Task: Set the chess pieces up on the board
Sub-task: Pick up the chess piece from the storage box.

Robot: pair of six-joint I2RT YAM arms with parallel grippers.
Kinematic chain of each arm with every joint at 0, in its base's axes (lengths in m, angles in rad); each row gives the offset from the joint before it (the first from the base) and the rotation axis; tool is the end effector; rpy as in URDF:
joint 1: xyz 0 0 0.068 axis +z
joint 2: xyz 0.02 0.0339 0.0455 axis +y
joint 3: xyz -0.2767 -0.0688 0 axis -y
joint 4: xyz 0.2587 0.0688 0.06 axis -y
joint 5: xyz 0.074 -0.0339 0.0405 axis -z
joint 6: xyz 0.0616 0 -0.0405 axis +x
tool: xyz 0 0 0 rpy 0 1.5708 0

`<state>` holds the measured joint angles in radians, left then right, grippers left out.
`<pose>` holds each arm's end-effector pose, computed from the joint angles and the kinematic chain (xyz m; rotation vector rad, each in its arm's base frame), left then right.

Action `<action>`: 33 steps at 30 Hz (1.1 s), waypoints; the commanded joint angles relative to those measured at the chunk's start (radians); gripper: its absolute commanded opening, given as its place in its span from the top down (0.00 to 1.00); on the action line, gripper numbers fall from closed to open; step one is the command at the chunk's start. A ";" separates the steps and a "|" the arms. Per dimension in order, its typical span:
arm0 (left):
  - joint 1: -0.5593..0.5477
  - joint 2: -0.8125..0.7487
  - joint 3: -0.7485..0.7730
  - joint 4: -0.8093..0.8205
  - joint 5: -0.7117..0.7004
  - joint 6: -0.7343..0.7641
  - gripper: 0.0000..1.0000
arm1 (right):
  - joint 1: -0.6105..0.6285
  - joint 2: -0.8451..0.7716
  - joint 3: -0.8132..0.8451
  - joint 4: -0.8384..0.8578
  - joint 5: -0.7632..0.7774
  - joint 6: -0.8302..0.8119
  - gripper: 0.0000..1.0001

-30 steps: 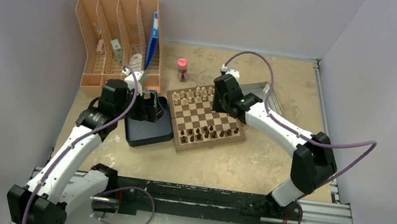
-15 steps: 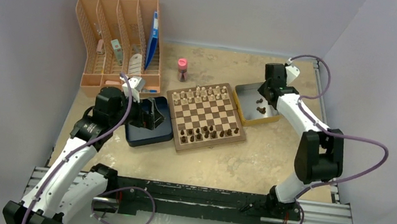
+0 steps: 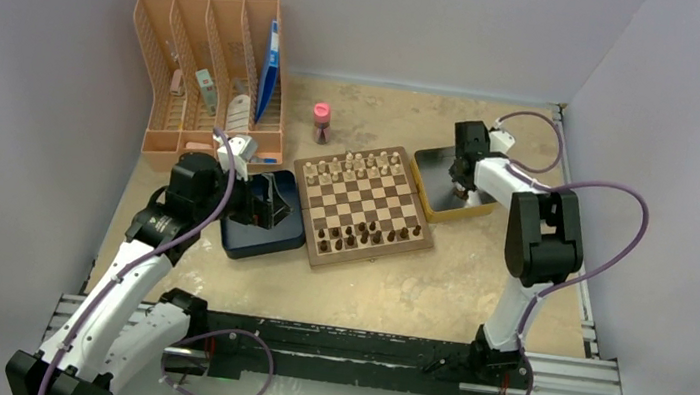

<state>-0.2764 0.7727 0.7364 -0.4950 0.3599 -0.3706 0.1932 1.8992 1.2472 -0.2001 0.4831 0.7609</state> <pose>0.1827 -0.0744 0.2905 0.1221 2.1545 -0.7606 0.4333 0.0556 0.1694 0.8458 2.1417 -0.1063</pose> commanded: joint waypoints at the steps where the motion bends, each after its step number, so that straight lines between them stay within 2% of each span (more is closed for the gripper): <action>1: -0.006 -0.008 -0.003 0.032 0.002 0.016 0.02 | -0.010 -0.008 0.063 0.018 0.058 -0.050 0.74; 16: -0.012 -0.009 -0.003 0.029 -0.005 0.017 0.02 | -0.016 0.036 0.066 0.039 -0.002 -0.076 0.67; 33: -0.012 -0.020 -0.002 0.024 -0.014 0.018 0.02 | -0.017 0.075 0.087 0.037 -0.042 -0.066 0.70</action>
<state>-0.2836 0.7666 0.7364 -0.4953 0.3527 -0.3706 0.1822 1.9606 1.2961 -0.1665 0.4496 0.6888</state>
